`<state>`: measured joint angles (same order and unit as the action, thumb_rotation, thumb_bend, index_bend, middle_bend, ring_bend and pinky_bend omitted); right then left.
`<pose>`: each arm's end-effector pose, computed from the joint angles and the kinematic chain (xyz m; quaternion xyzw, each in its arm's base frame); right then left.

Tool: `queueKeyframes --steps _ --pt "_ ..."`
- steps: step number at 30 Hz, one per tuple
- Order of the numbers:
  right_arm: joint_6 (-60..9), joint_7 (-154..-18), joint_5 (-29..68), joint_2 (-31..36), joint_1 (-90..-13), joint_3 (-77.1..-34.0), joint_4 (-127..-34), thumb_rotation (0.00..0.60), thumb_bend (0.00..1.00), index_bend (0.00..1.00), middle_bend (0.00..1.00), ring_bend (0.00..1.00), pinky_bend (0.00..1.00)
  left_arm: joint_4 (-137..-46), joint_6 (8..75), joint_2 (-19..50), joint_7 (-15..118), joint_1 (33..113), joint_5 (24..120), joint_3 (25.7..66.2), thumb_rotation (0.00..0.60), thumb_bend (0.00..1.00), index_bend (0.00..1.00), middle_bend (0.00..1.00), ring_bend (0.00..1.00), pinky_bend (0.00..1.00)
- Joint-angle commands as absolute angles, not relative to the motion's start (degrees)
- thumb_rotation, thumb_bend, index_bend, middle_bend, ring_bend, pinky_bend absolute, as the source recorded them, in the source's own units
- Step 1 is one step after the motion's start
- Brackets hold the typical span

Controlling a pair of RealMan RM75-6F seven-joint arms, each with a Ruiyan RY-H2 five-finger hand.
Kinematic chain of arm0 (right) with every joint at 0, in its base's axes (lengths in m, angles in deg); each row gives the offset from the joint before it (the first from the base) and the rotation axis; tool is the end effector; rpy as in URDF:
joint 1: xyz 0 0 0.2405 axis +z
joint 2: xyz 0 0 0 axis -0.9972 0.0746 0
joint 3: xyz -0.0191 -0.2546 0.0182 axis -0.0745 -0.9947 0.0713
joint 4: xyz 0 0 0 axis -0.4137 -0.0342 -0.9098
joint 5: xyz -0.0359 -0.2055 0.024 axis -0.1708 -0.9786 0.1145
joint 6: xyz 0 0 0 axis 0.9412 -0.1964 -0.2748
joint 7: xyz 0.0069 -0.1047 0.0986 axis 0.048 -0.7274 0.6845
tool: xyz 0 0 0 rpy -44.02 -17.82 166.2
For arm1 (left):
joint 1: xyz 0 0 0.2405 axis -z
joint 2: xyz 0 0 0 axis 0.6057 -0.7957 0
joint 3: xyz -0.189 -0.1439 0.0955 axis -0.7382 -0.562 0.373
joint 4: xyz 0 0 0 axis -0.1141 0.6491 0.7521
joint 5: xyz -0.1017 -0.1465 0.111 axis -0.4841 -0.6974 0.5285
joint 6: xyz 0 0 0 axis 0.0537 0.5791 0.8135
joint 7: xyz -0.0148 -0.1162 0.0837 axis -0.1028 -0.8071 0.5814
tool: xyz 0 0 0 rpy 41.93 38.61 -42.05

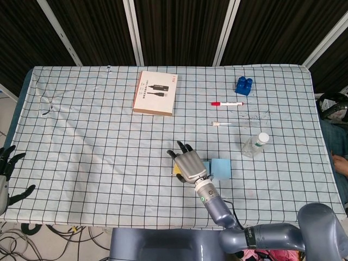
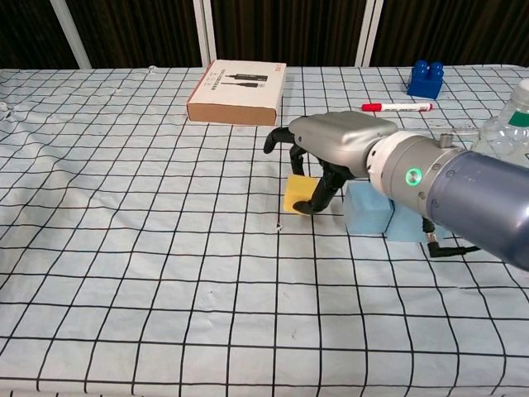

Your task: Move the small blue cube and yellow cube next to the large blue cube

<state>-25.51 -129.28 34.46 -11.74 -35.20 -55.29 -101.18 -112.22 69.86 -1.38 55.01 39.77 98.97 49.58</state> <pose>-0.0667 -0.3095 -0.0570 0.7660 -0.3584 0.3519 0.4011 -0.2969 0.1724 0.1640 -0.5615 -0.3434 -0.4300 0.6179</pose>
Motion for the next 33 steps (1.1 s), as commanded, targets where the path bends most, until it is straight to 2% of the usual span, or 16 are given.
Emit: queueKeyframes --steps 1,9,15,33 --pt "-23.2 -126.0 32.4 -10.7 -35.4 -55.1 -100.0 0.600 0.26 0.18 0.45 0.03 0.14 -112.2 69.8 -1.3 55.1 39.8 98.9 49.5 0.600 0.11 0.21 0.07 0.00 0.00" --pt "-19.7 -119.7 27.3 -10.1 -35.7 -55.9 -96.1 0.600 0.26 0.18 0.45 0.03 0.14 -112.1 69.9 -1.3 55.1 39.7 98.7 49.4 0.600 0.11 0.21 0.07 0.00 0.00" --pt "-19.7 -118.2 23.5 -10.1 -36.3 -57.4 -93.6 0.600 0.26 0.18 0.45 0.03 0.14 -112.2 69.7 -1.3 55.3 39.8 98.7 49.5 0.600 0.11 0.21 0.07 0.00 0.00" --pt "-17.5 -115.8 20.9 -8.4 -37.8 -59.0 -92.1 0.600 0.26 0.18 0.45 0.02 0.14 -112.0 69.4 -1.0 55.9 39.9 98.3 49.4 0.600 0.11 0.21 0.07 0.00 0.00"
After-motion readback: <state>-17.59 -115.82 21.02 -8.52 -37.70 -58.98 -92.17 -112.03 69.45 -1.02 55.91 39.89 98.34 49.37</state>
